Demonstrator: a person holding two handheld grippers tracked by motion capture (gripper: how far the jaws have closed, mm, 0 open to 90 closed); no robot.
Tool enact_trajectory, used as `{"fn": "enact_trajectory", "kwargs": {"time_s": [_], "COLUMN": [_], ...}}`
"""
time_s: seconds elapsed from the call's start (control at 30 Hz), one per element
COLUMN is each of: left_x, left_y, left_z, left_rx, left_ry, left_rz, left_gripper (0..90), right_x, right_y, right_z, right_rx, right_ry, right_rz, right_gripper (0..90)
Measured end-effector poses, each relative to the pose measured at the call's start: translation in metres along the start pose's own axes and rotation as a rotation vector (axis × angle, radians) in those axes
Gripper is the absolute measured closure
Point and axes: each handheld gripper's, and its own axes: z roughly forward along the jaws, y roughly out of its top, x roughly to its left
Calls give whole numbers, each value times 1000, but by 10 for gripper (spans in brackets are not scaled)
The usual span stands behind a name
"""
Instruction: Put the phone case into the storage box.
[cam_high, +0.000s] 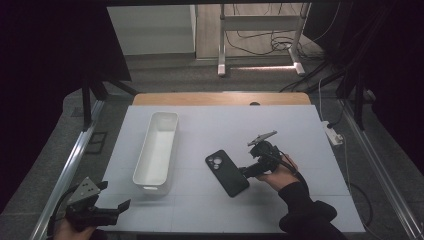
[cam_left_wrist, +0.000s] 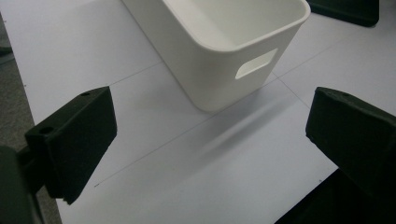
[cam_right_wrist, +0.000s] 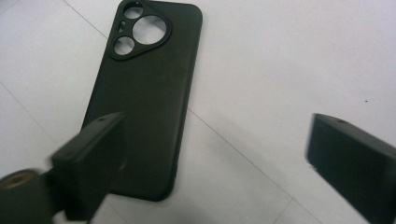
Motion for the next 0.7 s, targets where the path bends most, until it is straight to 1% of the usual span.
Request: {"fn": "enact_trajectory", "kwargs": {"time_s": [0.03,0.13,0.33,0.37,0.43,0.63,0.7], "left_x": [0,0,0,0,0,0,0], "left_y": [0,0,0,0,0,0,0], "left_z": [0,0,0,0,0,0,1], "left_rx": [0,2,3,3,3,5,6], "left_ry": [-1,1,1,1,2,2,2], "left_rz": [-1,2,3,3,3,3,4], "left_gripper": [28,29,28,29,29,29,28], "right_x": [1,5,13,16,19,34,36], "right_y": [1,2,4,5,6,11,12], "right_z": [0,-2,0,2,3,11,12], "right_rx": [6,-1,9,11,12,20,22], "right_ry": [-6,-13,-6,0,2,15,17], "right_rz": [8,13,9,4,-5,-28,-32], "right_gripper": [0,0,0,0,0,0,0]}}
